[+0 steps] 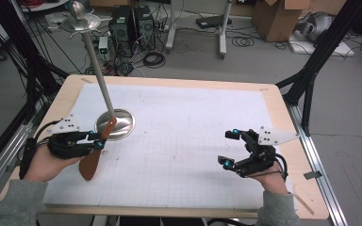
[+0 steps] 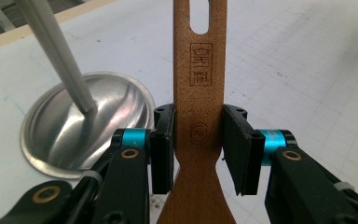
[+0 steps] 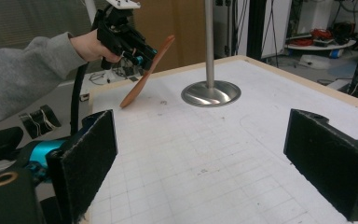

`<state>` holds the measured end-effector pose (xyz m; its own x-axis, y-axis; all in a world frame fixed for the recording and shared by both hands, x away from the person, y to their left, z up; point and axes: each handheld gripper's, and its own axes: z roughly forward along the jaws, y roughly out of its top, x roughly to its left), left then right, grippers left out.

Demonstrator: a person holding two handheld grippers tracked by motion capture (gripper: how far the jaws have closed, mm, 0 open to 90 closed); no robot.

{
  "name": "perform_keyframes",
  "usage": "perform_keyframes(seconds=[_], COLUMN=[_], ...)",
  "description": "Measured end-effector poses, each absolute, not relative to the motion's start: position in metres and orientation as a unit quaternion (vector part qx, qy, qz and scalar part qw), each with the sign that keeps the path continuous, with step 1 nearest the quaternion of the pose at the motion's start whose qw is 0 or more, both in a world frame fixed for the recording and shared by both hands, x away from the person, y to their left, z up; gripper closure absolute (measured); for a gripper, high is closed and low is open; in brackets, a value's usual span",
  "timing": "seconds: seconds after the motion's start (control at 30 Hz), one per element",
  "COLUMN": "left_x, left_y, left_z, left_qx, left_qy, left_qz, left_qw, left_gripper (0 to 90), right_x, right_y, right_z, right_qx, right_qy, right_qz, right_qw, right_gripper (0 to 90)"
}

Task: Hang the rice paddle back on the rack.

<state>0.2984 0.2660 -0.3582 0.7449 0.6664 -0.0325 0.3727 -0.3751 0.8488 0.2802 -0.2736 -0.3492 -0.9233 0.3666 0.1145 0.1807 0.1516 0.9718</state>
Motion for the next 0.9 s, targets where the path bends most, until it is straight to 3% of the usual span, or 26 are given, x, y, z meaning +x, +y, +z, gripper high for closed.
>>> perform_keyframes(seconds=[0.9], left_x=[0.296], left_y=[0.287], left_z=[-0.328], left_qx=[0.787], left_qy=[0.333], left_qz=[0.209], left_qw=[0.475], left_gripper=[65.0], right_x=[0.288], right_y=[-0.267], right_z=[-0.349], right_qx=[0.173], right_qy=[0.755], right_qz=[0.629], right_qw=[0.066], right_gripper=[8.4])
